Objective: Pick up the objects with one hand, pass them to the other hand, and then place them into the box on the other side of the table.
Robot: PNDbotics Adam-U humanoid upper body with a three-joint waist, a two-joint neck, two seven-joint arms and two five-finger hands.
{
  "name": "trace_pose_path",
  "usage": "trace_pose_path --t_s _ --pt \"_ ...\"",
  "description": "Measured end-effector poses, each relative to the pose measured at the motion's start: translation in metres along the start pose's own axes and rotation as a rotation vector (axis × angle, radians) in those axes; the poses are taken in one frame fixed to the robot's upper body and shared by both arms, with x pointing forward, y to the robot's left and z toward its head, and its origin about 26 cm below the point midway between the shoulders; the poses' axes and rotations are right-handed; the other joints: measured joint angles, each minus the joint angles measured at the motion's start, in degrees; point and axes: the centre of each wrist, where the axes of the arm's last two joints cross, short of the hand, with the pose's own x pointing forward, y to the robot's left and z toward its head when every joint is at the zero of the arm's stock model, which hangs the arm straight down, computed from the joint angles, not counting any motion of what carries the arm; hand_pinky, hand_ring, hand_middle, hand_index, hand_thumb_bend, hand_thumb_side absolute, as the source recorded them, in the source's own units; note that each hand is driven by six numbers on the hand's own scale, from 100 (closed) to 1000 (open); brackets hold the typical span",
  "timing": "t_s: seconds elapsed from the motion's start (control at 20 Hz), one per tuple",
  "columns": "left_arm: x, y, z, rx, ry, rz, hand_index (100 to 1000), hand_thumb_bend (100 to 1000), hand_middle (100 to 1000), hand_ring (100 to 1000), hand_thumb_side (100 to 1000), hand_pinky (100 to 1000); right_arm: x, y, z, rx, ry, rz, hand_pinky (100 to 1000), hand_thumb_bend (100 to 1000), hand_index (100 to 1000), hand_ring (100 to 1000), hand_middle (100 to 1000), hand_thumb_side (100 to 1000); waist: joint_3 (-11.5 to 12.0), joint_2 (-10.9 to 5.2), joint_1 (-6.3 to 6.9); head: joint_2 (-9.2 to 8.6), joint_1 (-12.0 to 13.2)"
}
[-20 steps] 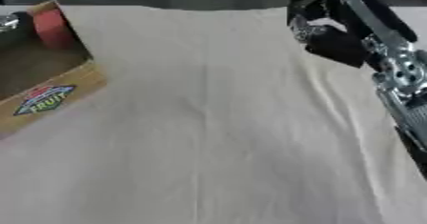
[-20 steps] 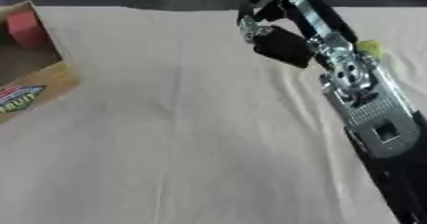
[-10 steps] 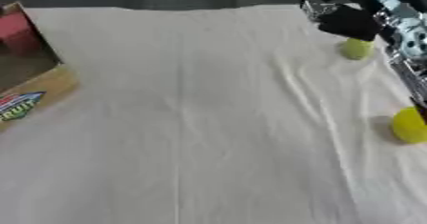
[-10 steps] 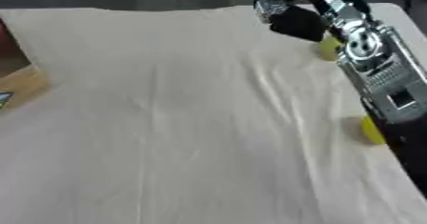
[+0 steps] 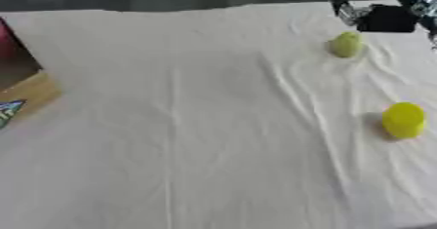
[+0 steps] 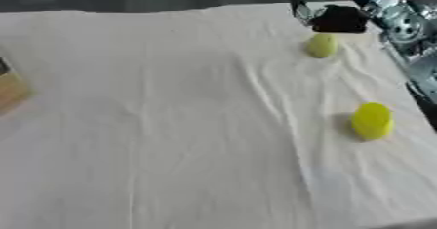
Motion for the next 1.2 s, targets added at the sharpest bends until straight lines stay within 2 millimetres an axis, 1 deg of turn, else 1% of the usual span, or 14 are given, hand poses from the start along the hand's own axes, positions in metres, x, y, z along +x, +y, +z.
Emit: trace_pose_path --t_s 0.25,0.4,0.45,0.65,0.85,1.0,1.2 --pt "0.000 -0.001 0.000 -0.003 0.000 -0.001 755 678 669 717 412 758 -0.020 -0.007 0.002 0.090 0.030 0.072 848 306 926 835 851 444 0.04 0.00 0.00 0.00 -0.77" --pt "0.000 -0.001 0.000 -0.004 0.000 -0.002 754 677 668 717 414 758 -0.033 -0.009 0.007 0.157 0.049 0.113 849 314 927 839 854 482 0.10 0.01 -0.17 0.00 -1.01" --pt "0.000 -0.001 0.000 -0.004 0.000 -0.002 754 676 667 716 416 758 -0.039 -0.010 0.010 0.183 0.059 0.123 850 319 929 842 856 498 0.10 0.02 -0.25 0.00 -1.04" --pt "0.000 -0.001 0.000 -0.004 0.001 -0.002 753 673 665 716 424 757 -0.055 -0.013 0.025 0.278 0.093 0.145 853 346 932 848 860 513 -0.14 0.09 -0.33 0.00 -1.02" --pt "-0.001 -0.001 0.000 -0.006 0.007 -0.002 753 672 664 716 430 757 -0.067 -0.022 0.041 0.352 0.134 0.150 852 361 935 849 860 509 -0.42 0.23 -0.36 0.00 -0.96" --pt "-0.003 -0.002 0.000 -0.007 0.012 -0.003 752 670 662 715 431 757 -0.077 -0.026 0.052 0.373 0.167 0.137 851 360 934 847 858 502 -0.53 0.42 -0.35 0.00 -0.87" --pt "-0.004 -0.003 0.001 -0.007 0.020 -0.004 751 668 661 714 432 756 -0.086 -0.025 0.066 0.378 0.196 0.120 852 373 933 847 858 503 -0.96 0.45 -0.32 0.01 -0.62"
